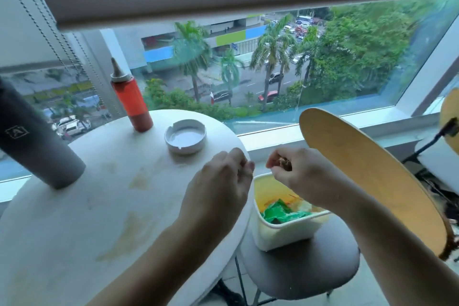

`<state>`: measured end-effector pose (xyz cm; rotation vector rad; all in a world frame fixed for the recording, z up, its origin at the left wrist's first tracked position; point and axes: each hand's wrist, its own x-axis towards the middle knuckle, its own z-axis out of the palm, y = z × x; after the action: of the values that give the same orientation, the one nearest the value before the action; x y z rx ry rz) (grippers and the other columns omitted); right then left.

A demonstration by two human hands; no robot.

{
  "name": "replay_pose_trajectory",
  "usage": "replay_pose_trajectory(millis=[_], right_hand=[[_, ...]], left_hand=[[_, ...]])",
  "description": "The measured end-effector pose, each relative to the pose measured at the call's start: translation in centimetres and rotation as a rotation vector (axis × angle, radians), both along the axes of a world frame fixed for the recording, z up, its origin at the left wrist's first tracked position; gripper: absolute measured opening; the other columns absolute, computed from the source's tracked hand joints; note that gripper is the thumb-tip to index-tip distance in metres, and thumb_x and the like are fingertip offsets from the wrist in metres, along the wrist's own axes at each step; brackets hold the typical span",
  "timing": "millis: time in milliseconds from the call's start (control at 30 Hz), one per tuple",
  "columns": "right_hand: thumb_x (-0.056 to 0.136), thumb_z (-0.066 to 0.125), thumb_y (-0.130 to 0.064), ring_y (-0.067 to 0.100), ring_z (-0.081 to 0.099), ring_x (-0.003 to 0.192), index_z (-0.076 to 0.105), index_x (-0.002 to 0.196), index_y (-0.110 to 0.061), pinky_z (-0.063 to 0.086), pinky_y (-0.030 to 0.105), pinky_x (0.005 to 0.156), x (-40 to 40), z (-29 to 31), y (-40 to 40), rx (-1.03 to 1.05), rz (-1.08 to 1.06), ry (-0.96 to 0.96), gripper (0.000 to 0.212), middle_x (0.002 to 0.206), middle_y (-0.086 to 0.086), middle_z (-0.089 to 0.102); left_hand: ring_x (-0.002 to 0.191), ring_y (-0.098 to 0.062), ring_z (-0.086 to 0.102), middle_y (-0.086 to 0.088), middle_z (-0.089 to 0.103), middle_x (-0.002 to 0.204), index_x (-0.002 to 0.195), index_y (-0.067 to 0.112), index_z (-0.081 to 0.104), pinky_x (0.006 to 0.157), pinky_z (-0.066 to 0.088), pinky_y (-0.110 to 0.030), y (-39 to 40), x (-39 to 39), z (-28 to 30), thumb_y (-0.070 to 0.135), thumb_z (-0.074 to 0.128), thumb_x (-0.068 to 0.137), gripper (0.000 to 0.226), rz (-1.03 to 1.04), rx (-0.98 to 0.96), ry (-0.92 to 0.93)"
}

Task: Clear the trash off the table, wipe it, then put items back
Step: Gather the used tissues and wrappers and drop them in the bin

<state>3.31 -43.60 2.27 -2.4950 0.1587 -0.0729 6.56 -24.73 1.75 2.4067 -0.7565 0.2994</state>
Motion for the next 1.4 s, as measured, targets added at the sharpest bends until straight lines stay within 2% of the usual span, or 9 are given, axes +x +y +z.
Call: replay_pose_trajectory(millis=[200, 367, 567, 800, 900, 1000, 1167, 1300, 1400], right_hand=[[0.093, 0.055, -0.009, 0.004, 0.061, 0.076, 0.07, 0.098, -0.018, 0.045, 0.012, 0.066, 0.2, -2.3, -6.6, -0.025, 0.046, 0.046, 0.018, 0.09, -0.006, 0.07], [0.097, 0.052, -0.015, 0.017, 0.064, 0.075, 0.067, 0.092, -0.024, 0.054, 0.034, 0.067, 1.1, -7.2, -11.0, -0.035, 0.016, 0.124, 0.018, 0.084, -0.005, 0.069], [0.098, 0.049, -0.011, 0.015, 0.06, 0.088, 0.065, 0.097, -0.023, 0.048, 0.024, 0.071, 1.9, -12.2, -12.9, -0.096, 0.039, 0.241, 0.02, 0.1, -0.004, 0.066], [0.098, 0.041, -0.003, 0.02, 0.059, 0.103, 0.064, 0.115, -0.019, 0.051, 0.03, 0.087, 2.5, -14.0, -13.1, -0.127, 0.076, 0.335, 0.033, 0.119, 0.002, 0.063], [0.1, 0.041, -0.006, 0.02, 0.06, 0.101, 0.063, 0.12, -0.02, 0.051, 0.029, 0.083, 2.6, -14.0, -12.9, -0.124, 0.078, 0.357, 0.033, 0.123, 0.002, 0.063], [0.101, 0.043, -0.011, 0.013, 0.06, 0.08, 0.061, 0.129, -0.022, 0.046, 0.022, 0.066, 2.5, -13.8, -12.7, -0.11, 0.101, 0.397, 0.035, 0.126, 0.003, 0.064], [0.1, 0.046, -0.019, 0.003, 0.055, 0.064, 0.058, 0.136, -0.024, 0.036, 0.015, 0.052, 2.1, -13.5, -12.6, -0.11, 0.099, 0.407, 0.038, 0.124, 0.002, 0.066], [0.1, 0.049, -0.027, 0.008, 0.064, 0.086, 0.06, 0.134, -0.023, 0.051, 0.025, 0.078, 2.1, -12.2, -12.3, -0.158, 0.104, 0.313, 0.036, 0.13, -0.002, 0.064], [0.098, 0.052, -0.03, 0.012, 0.063, 0.103, 0.065, 0.126, -0.024, 0.051, 0.029, 0.091, 2.1, -11.1, -11.8, -0.166, 0.08, 0.224, 0.031, 0.122, -0.006, 0.068]], left_hand=[[0.093, -0.018, 0.062, -0.002, 0.06, 0.108, 0.115, 0.017, 0.067, 0.085, 0.052, -0.03, -7.0, -1.8, -2.0, 0.02, 0.061, 0.099, 0.018, -0.043, -0.086, 0.122], [0.093, -0.029, 0.061, -0.009, 0.066, 0.103, 0.109, 0.014, 0.06, 0.08, 0.049, -0.041, -11.7, -0.9, -5.6, 0.03, 0.048, 0.105, 0.02, 0.079, 0.113, 0.28], [0.099, -0.027, 0.048, -0.008, 0.048, 0.116, 0.114, 0.015, 0.051, 0.083, 0.047, -0.04, -14.9, 0.5, -12.3, 0.016, 0.037, 0.107, 0.015, 0.129, 0.249, 0.472], [0.108, -0.026, 0.044, -0.008, 0.042, 0.121, 0.124, 0.016, 0.052, 0.086, 0.048, -0.039, -16.0, 1.7, -15.7, -0.005, 0.044, 0.096, 0.036, 0.145, 0.319, 0.501], [0.114, -0.028, 0.044, -0.008, 0.042, 0.125, 0.132, 0.017, 0.052, 0.09, 0.048, -0.04, -16.1, 1.9, -16.0, 0.0, 0.043, 0.1, 0.037, 0.113, 0.295, 0.512], [0.124, -0.028, 0.044, -0.008, 0.045, 0.133, 0.144, 0.02, 0.047, 0.1, 0.044, -0.039, -16.1, 2.0, -15.8, 0.021, 0.047, 0.104, 0.04, 0.055, 0.331, 0.546], [0.144, -0.029, 0.034, -0.011, 0.043, 0.154, 0.156, 0.024, 0.036, 0.122, 0.022, -0.043, -16.0, 1.9, -14.9, 0.037, 0.05, 0.102, 0.057, -0.002, 0.482, 0.524], [0.154, -0.03, 0.02, -0.013, 0.033, 0.162, 0.152, 0.023, 0.043, 0.125, 0.004, -0.05, -15.7, 1.7, -13.5, 0.038, 0.046, 0.104, 0.05, -0.018, 0.547, 0.478], [0.15, -0.03, 0.028, -0.011, 0.046, 0.153, 0.141, 0.022, 0.056, 0.125, 0.006, -0.052, -15.4, 1.4, -12.4, 0.037, 0.046, 0.104, 0.042, -0.013, 0.51, 0.431]])
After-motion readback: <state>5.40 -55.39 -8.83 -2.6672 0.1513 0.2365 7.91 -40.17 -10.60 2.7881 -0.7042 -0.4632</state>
